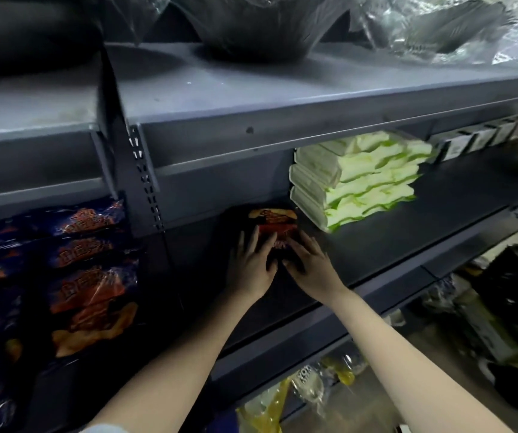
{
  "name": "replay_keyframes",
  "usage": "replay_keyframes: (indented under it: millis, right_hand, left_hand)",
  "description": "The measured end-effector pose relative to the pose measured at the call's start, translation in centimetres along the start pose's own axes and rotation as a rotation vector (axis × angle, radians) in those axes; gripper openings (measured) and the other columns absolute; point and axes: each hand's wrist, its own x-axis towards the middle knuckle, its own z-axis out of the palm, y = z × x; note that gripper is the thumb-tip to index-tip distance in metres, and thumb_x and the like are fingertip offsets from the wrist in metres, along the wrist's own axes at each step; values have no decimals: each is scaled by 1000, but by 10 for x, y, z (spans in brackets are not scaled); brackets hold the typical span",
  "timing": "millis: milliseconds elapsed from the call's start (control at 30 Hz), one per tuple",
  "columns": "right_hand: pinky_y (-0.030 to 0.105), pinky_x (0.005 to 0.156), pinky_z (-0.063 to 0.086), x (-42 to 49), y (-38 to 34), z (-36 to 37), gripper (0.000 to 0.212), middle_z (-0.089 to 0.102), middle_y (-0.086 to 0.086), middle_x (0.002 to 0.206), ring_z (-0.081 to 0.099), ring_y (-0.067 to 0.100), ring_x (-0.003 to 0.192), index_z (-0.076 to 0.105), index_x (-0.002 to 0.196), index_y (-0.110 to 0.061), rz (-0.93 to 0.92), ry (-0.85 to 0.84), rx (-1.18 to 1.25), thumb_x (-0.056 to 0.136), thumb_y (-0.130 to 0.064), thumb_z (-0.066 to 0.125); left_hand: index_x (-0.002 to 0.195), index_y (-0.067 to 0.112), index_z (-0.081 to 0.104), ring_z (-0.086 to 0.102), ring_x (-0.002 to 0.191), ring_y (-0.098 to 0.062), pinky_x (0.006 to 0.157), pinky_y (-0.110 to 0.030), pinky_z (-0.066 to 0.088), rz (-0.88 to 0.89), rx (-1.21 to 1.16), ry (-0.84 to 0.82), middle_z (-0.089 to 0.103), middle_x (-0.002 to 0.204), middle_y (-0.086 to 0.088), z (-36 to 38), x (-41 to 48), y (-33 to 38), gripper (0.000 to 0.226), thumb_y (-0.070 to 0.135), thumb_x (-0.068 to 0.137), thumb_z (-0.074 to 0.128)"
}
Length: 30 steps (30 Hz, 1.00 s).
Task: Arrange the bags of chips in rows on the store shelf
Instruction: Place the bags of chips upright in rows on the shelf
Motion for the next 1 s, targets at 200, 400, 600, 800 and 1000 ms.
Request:
replay_keyframes:
  millis: [200, 400, 600, 800, 1000]
  right_hand:
    - [44, 117, 5, -3, 6, 16, 62, -5, -7, 158, -3, 19, 146, 5, 149, -35, -1, -36, -138, 97, -44, 38]
    - [42, 118, 4, -2, 10, 22, 60, 0, -4, 159, -1, 20, 146, 6, 150, -33, -5, -11, -184, 97, -47, 33]
    - [43, 118, 8, 1, 9, 17, 56, 9, -3, 158, 7, 21, 146, 16, 149, -31, -6, -26, -120, 97, -47, 33]
    - [10, 87, 34, 6, -4, -1, 32, 61, 5, 125, 56, 18, 115, 59, 125, -13, -125, 231, 285, 95, -19, 51]
    - [40, 49, 48, -1, -38, 7, 39, 62, 6, 60, 60, 22, 51, 60, 71, -7, -243, 293, 407, 87, -36, 40]
  left_hand:
    - [148, 36, 14, -2, 145, -31, 113, -48, 17, -8, 23, 19, -3, 159, 0, 12, -3, -6, 61, 36, 95, 44]
    - [148, 37, 14, 8, 142, -37, 115, -45, 20, -43, -41, -2, -8, 158, 4, 17, -3, -5, 60, 35, 95, 43]
    - [144, 28, 34, 33, 130, -34, 107, -43, 34, -50, -133, 91, 11, 157, 0, 12, -2, 0, 57, 23, 91, 53]
    - [116, 10, 62, 55, 109, -24, 95, -27, 42, -156, -432, 490, 56, 120, -10, -23, 4, 12, 36, 20, 82, 69]
    - [119, 14, 58, 55, 101, -15, 85, -11, 37, -302, -510, 620, 60, 107, -5, -79, -17, -12, 43, 2, 79, 67]
